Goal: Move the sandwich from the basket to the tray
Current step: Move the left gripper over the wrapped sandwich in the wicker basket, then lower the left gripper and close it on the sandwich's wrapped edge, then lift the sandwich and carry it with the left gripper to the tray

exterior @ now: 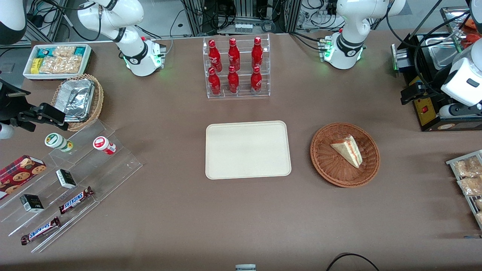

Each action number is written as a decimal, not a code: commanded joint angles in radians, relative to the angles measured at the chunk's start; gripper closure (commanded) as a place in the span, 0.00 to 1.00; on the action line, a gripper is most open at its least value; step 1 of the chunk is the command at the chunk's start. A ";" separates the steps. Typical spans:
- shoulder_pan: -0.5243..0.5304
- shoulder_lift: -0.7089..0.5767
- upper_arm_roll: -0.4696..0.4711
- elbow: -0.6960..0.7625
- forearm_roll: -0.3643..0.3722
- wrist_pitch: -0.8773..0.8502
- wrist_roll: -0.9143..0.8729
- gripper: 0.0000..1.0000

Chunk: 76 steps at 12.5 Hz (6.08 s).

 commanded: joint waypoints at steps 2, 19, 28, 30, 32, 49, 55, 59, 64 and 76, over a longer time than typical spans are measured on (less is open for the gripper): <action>-0.007 0.006 0.003 -0.004 0.017 0.008 0.005 0.00; -0.101 0.007 0.003 -0.611 0.017 0.709 -0.262 0.00; -0.119 0.067 0.003 -0.684 0.019 0.891 -0.842 0.00; -0.121 0.096 0.003 -0.682 0.017 0.916 -0.937 0.00; -0.121 0.125 0.001 -0.687 0.017 0.965 -1.004 0.00; -0.119 0.176 0.000 -0.727 -0.032 1.016 -0.969 0.92; -0.121 0.185 -0.062 -0.477 -0.033 0.561 -0.667 0.97; -0.121 0.190 -0.166 -0.429 -0.029 0.540 -0.591 0.97; -0.134 0.331 -0.328 -0.261 0.032 0.549 -0.661 0.97; -0.478 0.685 -0.329 0.091 0.224 0.675 -1.139 0.97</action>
